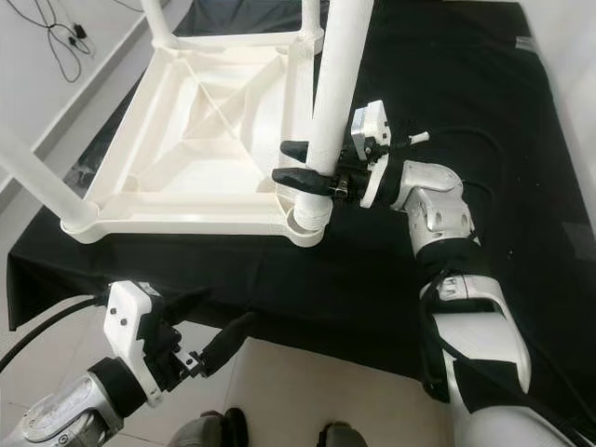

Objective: Building children table

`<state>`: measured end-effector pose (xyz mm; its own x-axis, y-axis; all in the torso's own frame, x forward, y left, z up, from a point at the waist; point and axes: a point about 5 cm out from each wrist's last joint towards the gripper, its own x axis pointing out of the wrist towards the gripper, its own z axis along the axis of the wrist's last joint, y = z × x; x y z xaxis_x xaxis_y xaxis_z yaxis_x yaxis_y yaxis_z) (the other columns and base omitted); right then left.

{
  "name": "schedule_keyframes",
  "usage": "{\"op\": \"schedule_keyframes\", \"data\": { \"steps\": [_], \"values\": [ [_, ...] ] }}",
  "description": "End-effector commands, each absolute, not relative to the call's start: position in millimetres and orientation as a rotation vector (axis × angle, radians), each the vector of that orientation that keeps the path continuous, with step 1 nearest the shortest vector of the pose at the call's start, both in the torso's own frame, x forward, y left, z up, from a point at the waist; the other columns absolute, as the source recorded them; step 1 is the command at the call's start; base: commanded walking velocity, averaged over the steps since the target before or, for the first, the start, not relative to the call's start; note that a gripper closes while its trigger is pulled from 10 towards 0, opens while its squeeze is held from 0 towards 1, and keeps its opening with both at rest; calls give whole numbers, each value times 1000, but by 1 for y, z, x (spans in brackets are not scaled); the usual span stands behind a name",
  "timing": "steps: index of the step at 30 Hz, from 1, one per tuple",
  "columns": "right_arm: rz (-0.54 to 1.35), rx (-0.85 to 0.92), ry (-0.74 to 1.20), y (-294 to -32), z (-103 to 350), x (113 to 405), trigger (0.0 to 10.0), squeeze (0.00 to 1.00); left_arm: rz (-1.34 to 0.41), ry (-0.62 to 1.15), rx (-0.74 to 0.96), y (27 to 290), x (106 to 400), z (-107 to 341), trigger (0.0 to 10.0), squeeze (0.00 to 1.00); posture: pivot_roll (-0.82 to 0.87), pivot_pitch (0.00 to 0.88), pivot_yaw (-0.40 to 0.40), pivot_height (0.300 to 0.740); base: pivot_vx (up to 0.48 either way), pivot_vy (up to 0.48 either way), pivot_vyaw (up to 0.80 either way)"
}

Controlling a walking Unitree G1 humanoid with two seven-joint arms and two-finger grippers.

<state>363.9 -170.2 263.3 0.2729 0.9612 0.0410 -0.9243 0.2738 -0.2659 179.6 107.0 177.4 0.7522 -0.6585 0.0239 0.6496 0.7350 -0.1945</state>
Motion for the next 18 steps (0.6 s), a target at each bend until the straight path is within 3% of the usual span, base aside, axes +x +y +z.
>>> {"op": "schedule_keyframes", "data": {
  "steps": [1,18],
  "values": [
    [1323,-191,-93,-164,238,362,10000,0,-715,65,-196,108,176,176,10000,0,59,305,63,740,0,0,0],
    [1482,-311,-62,-120,243,361,10000,0,-710,65,-208,106,178,178,10000,0,51,306,40,740,0,0,0]
  ]
}}
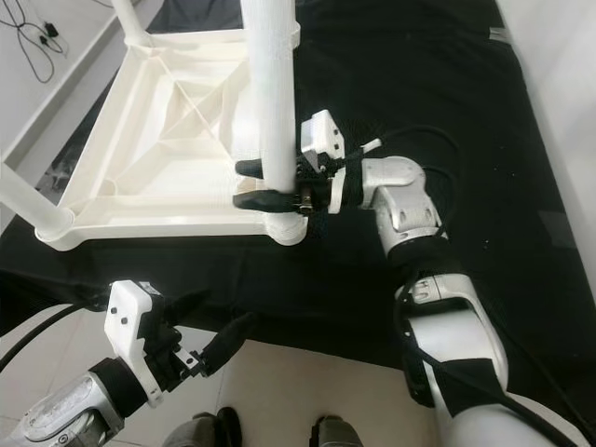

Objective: Building children table

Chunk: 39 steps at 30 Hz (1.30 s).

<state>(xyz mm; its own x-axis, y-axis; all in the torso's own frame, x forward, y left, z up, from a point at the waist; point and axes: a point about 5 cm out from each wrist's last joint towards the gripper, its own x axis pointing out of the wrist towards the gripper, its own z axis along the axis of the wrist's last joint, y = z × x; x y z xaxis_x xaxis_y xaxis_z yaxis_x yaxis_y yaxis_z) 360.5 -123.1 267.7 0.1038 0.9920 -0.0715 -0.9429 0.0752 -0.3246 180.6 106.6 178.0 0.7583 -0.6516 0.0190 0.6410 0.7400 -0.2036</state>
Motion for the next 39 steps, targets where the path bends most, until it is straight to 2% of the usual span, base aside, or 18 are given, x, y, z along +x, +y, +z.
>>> {"op": "schedule_keyframes", "data": {
  "steps": [1,10,20,39],
  "values": [
    [1482,-311,-62,-120,243,361,10000,0,-710,65,-208,106,178,178,10000,0,51,306,40,740,0,0,0],
    [1466,-313,-47,-119,247,367,10000,0,-708,63,-212,104,177,178,10000,0,49,306,28,740,0,0,0],
    [1445,-239,-51,-131,254,371,10000,0,-704,60,-215,104,176,179,10000,0,54,310,28,740,0,0,0],
    [1403,-287,-47,-134,257,377,10000,0,-702,62,-213,104,176,179,10000,0,61,309,30,740,0,0,0]
  ]
}}
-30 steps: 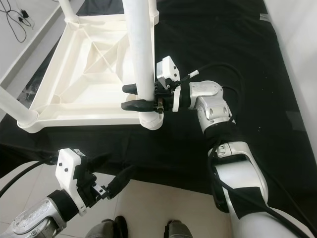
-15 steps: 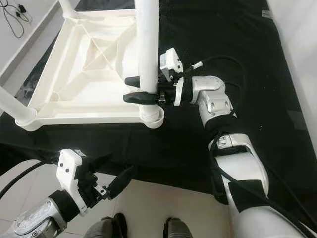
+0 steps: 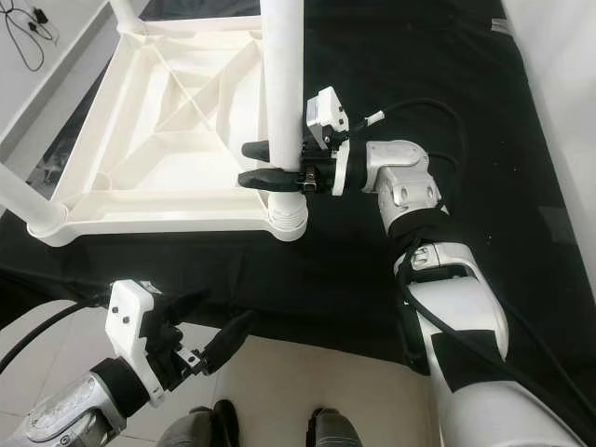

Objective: Building children table

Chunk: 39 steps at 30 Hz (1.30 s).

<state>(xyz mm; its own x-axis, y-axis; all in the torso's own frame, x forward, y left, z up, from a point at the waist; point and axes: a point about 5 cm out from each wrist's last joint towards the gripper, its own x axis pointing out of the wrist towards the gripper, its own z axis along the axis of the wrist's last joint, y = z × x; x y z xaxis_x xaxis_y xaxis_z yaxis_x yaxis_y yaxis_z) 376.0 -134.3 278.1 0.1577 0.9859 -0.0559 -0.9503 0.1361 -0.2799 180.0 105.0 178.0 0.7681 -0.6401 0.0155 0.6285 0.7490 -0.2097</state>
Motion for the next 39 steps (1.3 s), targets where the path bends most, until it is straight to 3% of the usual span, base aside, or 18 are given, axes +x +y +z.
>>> {"op": "schedule_keyframes", "data": {
  "steps": [1,7,18,39],
  "values": [
    [1403,-290,-47,-135,257,377,10000,0,-702,63,-213,104,176,179,10000,0,61,309,30,740,0,0,0],
    [1417,-301,-56,-137,257,376,10000,0,-705,64,-214,104,175,179,10000,0,59,307,32,740,0,0,0],
    [1652,-367,-50,-123,238,355,10000,0,-706,65,-215,104,175,178,10000,0,56,297,30,740,0,0,0],
    [1696,-498,69,-118,233,351,10000,0,-702,58,-219,103,176,179,10000,0,48,304,21,740,0,0,0]
  ]
}}
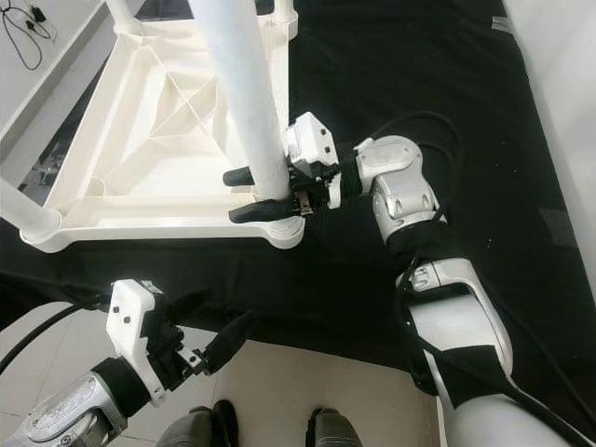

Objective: Building children table

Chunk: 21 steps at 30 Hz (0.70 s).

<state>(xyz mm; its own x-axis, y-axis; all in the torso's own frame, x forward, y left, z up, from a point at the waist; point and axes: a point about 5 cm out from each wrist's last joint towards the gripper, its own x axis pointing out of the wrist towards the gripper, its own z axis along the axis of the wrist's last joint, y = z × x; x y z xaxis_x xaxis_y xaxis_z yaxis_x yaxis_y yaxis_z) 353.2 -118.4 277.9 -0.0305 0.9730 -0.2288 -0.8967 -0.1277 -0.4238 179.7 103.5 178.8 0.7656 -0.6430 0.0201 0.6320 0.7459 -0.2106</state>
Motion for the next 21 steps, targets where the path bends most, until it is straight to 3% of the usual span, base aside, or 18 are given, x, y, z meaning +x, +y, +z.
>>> {"op": "schedule_keyframes", "data": {
  "steps": [1,6,14,21],
  "values": [
    [1696,-498,69,-118,233,351,10000,0,-702,58,-219,103,176,179,10000,0,48,304,21,740,0,0,0],
    [1715,-475,82,-117,234,348,10000,0,-701,58,-220,103,176,179,10000,0,48,304,21,740,0,0,0],
    [1809,-274,-9,-94,242,336,10000,0,-698,56,-222,103,177,180,10000,0,45,307,17,740,0,0,0],
    [1829,-256,-21,-88,238,333,10000,0,-698,55,-223,102,177,180,10000,0,41,308,16,740,0,0,0]
  ]
}}
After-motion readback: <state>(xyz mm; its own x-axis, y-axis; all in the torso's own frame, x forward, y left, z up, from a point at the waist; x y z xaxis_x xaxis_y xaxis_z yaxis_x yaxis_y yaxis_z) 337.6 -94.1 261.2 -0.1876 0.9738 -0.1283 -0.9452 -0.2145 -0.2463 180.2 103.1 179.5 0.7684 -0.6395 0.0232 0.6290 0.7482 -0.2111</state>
